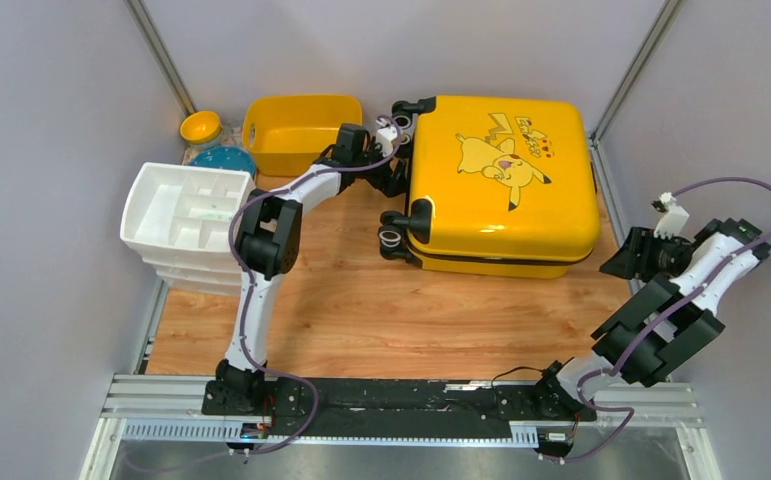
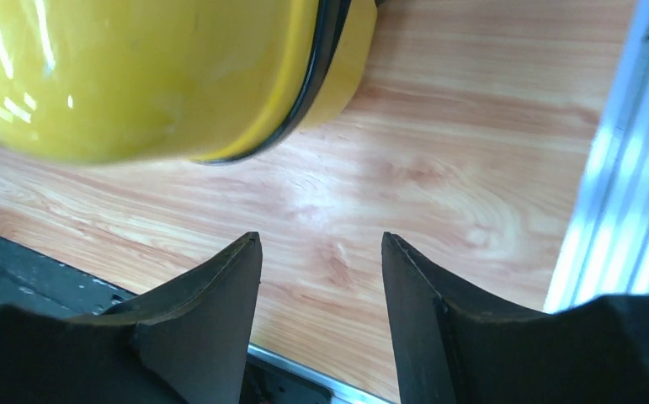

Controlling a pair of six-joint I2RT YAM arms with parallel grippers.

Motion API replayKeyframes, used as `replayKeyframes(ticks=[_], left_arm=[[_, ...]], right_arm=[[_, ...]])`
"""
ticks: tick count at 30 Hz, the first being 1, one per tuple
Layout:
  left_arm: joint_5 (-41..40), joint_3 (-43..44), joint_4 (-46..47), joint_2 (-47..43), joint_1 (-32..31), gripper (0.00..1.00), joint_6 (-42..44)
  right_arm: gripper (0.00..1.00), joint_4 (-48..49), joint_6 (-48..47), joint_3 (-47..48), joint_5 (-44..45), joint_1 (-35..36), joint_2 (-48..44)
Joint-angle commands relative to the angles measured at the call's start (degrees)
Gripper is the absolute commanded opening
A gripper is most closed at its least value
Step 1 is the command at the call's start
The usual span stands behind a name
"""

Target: Open, take out, and arrange the luggage

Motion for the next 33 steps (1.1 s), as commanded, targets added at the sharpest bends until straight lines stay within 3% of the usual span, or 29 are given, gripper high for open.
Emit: replayKeyframes(ticks=[1,6,10,16,19,20,22,23,24,26,29,33], left_arm=[[10.04,10.43,9.25,5.07,-7.11,0.9,-2.78],[8.19,11.32,13.73,5.79,-9.05,0.92,-7.96],[8.55,10.27,10.41,0.79,-6.6,0.93,-8.33],[0.92,-5.01,3.23,-17.48,-1.15,0.92,-3.25],[-6.45,-16.24,1.07,-27.15,-0.44,0.92,-1.29],[-8.05,-24.45,2.03,-32.66,-0.35,0.92,-1.73],[-10.69,-34.33,9.3,-38.92,-0.35,0.92,-5.06],[-10.27,-45.26,13.08,-45.39,-0.35,0.92,-5.42],[-9.4,-50.67,20.69,-48.59,-0.35,0.92,-5.6],[-8.94,-61.91,25.76,-55.44,-1.05,0.92,-6.04],[-11.4,-70.28,29.54,-60.03,-4.12,0.92,-3.68],[-17.72,-78.75,46.46,-61.37,-9.13,0.92,-0.43]], right_arm=[[0.58,-14.08,-13.74,1.13,-2.03,-3.74,-4.57],[0.58,-14.34,-16.03,-1.94,-1.49,-4.53,-8.44],[0.58,-17.24,-19.72,-2.91,-3.16,-4.44,-9.85],[0.57,-21.72,-25.52,-4.49,-9.05,-4.44,-12.74],[0.55,-20.43,-24.48,-5.81,-11.43,-2.96,-16.42],[0.52,-18.67,-21.95,-7.38,-11.43,-1.56,-17.66],[0.49,-11.84,-13.89,-9.49,-11.17,-0.06,-22.74],[0.49,-10.41,-12.79,-10.55,-10.73,0.56,-24.42],[0.49,-9.26,-12.09,-12.91,-10.38,1.18,-26.27],[0.49,-7.58,-11.46,-14.95,-8.71,3.37,-31.28],[0.5,-6.44,-11.99,-19.25,-7.74,5.66,-37.78],[0.47,-4.07,-11.9,-23.12,-7.03,9.09,-45.86]])
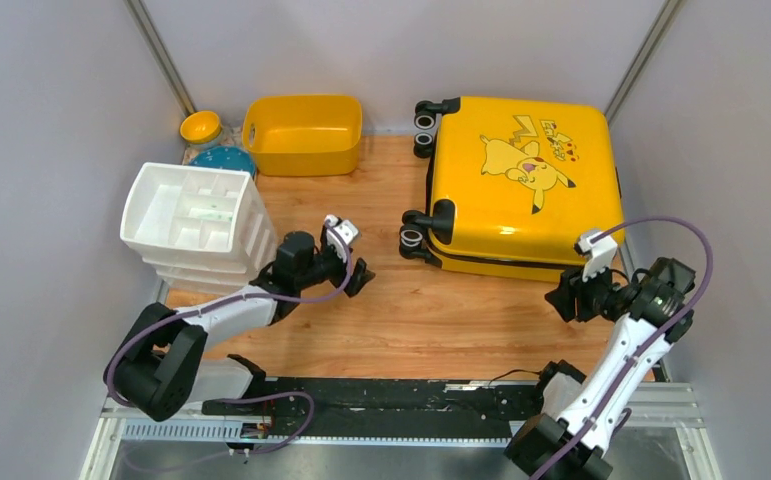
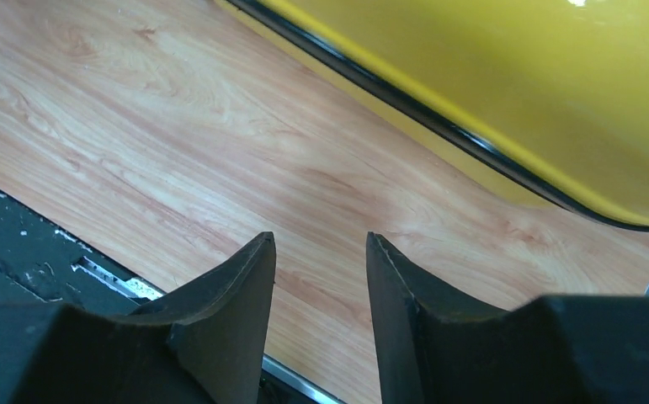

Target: Open, take out, and arrange the luggage

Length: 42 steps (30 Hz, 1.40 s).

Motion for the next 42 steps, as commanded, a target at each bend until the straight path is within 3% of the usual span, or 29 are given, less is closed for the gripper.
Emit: replayKeyframes(ticks=[1,4,8,13,17,24,31,42], left_arm=[[-8.59,-5.65,21.24,-1.94,-6.26,0.92,4.85],[-13.0,-7.15,28.72,2.27,-11.36,0.92,11.6],[-15.56,-6.81,38.3,8.86,-17.1,0.92,27.85],[-17.05,-2.41,40.76,16.15,-19.56,0.8,38.07],[-22.5,-0.39,49.89,21.26,-22.02,0.72,44.12],[-28.74,1.81,58.35,24.17,-24.04,0.66,42.13],[-33.23,7.86,54.57,21.45,-24.66,0.63,34.83],[-32.44,18.24,54.22,22.5,-24.4,0.56,37.02]], right_arm=[[0.47,1.83,1.45,-3.93,0.66,4.06,-6.5],[0.46,5.17,4.61,-7.01,3.03,7.66,-9.49],[0.44,8.95,8.13,-9.65,7.68,11.71,-11.25],[0.43,9.66,8.75,-10.1,9.19,13.04,-11.52],[0.42,9.84,8.75,-10.19,9.36,13.04,-11.78],[0.42,9.75,7.69,-11.59,9.89,13.39,-12.13],[0.4,8.97,6.12,-12.3,10.24,14.27,-12.13],[0.37,5.18,-0.57,-13.0,7.34,14.18,-16.17]])
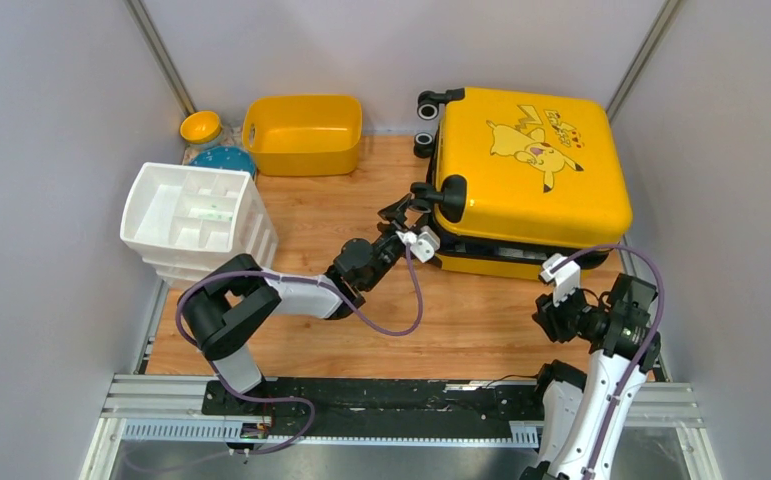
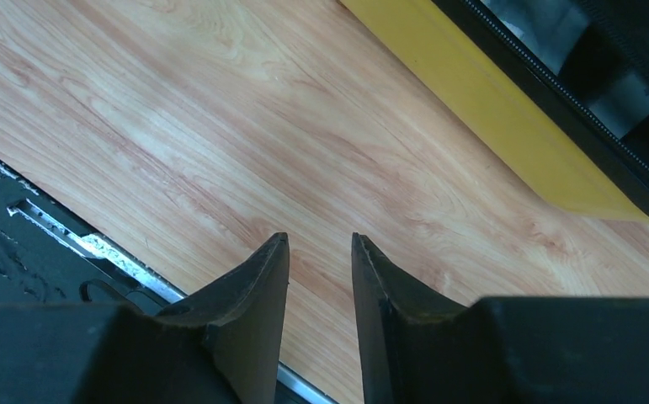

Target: Open, take out, and arrange the luggage

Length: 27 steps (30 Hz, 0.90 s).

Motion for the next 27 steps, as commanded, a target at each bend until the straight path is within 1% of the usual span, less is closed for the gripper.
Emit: replayKeyframes(ticks=[1,4,5,6,7,8,9,11,12,14,15,16,18,19,20,21,22,23,24,25,26,27], left_arm=[[0.76,9.1,7.01,-1.85,0.67,0.55,0.02],[0.85,14.2,3.5,-1.67,1.99,0.52,-1.21],[0.68,15.44,1.58,-1.5,2.51,0.5,-2.86],[0.76,16.58,0.34,-1.5,3.04,0.5,-3.66],[0.68,18.77,-0.8,-1.15,4.0,0.49,-4.46],[0.68,19.75,-2.73,-0.97,4.45,0.48,-5.77],[0.85,20.54,-3.45,-0.36,4.89,0.47,-6.22],[0.94,22.3,-4.85,0.17,6.12,0.45,-7.45],[1.11,22.92,-5.21,0.78,6.47,0.44,-7.63],[1.38,24.67,-6.52,1.14,7.44,0.42,-8.41],[2.08,25.29,-7.31,1.31,7.7,0.42,-8.77],[2.34,26.51,-8.02,1.23,7.88,0.42,-9.9],[4.18,27.58,-11.96,0.71,8.67,0.42,-11.22],[4.71,27.84,-13.54,0.18,8.93,0.43,-13.14],[4.98,27.5,-16.08,-0.52,9.2,0.48,-14.73],[7.68,27.15,-18.37,-2.79,10.24,0.5,-16.83],[9.45,26.1,-21.35,-4.29,10.86,0.52,-21.47],[10.77,25.22,-26.43,-5.79,11.48,0.55,-24.04],[15.22,23.29,-28.74,-8.67,12.27,0.56,-26.15],[16.48,22.4,-32.94,-9.92,12.97,0.58,-28.43],[17.63,21.18,-34.72,-11.41,13.33,0.61,-29.33],[18.95,18.29,-36.05,-14.82,13.77,0.62,-30.38]], right_arm=[[0.37,0.65,-1.56,-0.63,-2.84,0.35,-1.22],[0.39,5.57,1.78,-0.81,-4.16,0.35,-2.63],[0.39,7.76,5.97,-0.89,-4.51,0.35,-3.68],[0.4,12.83,8.36,-0.89,-4.86,0.43,-4.03],[0.41,15.84,10.73,-0.72,-5.65,0.52,-4.39],[0.42,19.09,16.5,-0.63,-5.83,0.61,-4.56],[0.43,26.17,19.17,-0.72,-5.84,1.13,-4.48],[0.45,32.97,24.27,-0.28,-3.56,2.45,-2.56],[0.46,39.18,28.99,0.24,-2.16,3.32,-1.41],[0.48,44.32,31.66,2.08,2.85,7.01,2.79],[0.49,48.87,33.68,2.79,4.87,8.42,4.38],[0.52,51.0,34.31,3.49,9.15,11.3,5.97],[0.53,56.7,35.88,6.04,12.69,14.74,10.89],[0.53,58.56,36.59,7.09,15.15,15.46,12.47],[0.54,62.24,37.03,8.93,16.21,16.07,15.53],[0.54,63.93,37.38,10.17,17.27,17.21,17.13],[0.55,65.25,38.08,11.57,19.11,17.74,18.8],[0.55,65.87,38.7,13.24,20.08,18.18,22.47],[0.55,66.05,39.58,17.52,21.14,18.71,24.33],[0.55,66.05,40.63,19.39,22.89,18.8,28.09],[0.55,66.57,41.07,21.5,23.51,18.89,29.78],[0.55,67.45,41.43,24.04,23.96,18.98,31.28]])
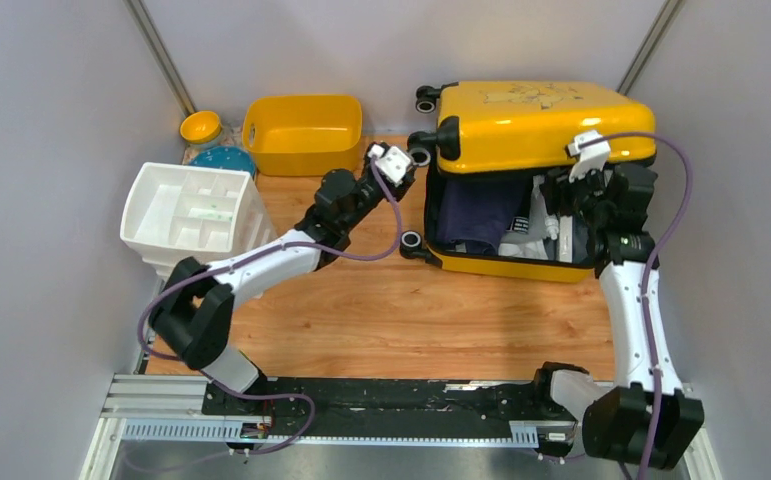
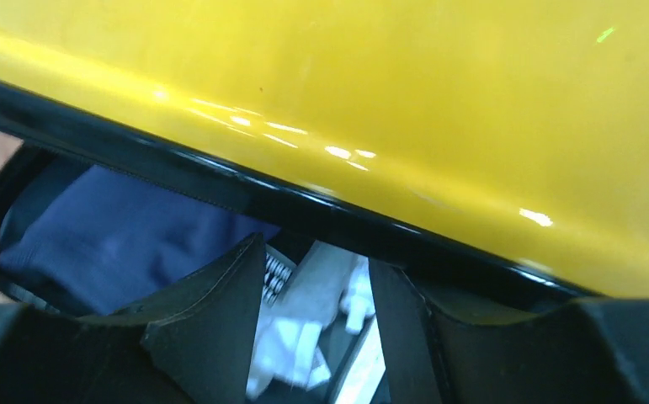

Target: Open, take out, and arrange the luggage

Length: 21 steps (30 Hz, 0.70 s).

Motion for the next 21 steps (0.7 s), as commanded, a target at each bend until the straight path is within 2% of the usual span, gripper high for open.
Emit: replayKeyframes(ticks=[1,2,3,6,8,11,13,16,19,21], left_arm=[[10.29,-5.35,-9.6,-12.75,2.81,0.65,-11.72],[17.1,-6.76,-11.45,-14.68,3.35,0.78,-11.12],[20.82,-9.56,-13.12,-18.27,3.88,0.82,-9.81],[36.2,-10.91,-22.86,-21.29,4.32,0.8,-1.04],[45.59,-9.25,-31.66,-20.07,3.97,0.79,5.04],[50.2,-0.74,-41.33,-12.26,1.96,0.78,7.77],[49.16,6.38,-45.98,-5.32,-0.33,0.77,11.28],[47.49,14.03,-48.73,2.86,-4.2,0.77,14.71],[47.75,19.49,-47.16,9.37,-6.22,0.77,13.76],[48.19,24.32,-49.42,13.85,-7.28,0.77,14.28]], right_arm=[[0.55,15.0,4.19,10.97,8.07,0.79,7.96],[0.55,16.4,4.1,12.2,8.16,0.88,9.12],[0.55,16.85,4.27,13.43,8.25,1.23,10.17],[0.55,18.17,4.63,18.26,8.6,2.11,13.78],[0.56,18.17,4.45,21.43,8.51,2.55,16.24],[0.57,19.82,4.19,25.3,8.86,3.17,19.75],[0.58,20.28,3.49,27.06,9.3,3.34,21.95],[0.59,21.51,2.17,28.73,9.83,3.34,24.59],[0.6,22.04,1.29,30.58,10.45,3.34,27.05],[0.6,22.04,1.29,32.51,10.88,3.34,29.07]])
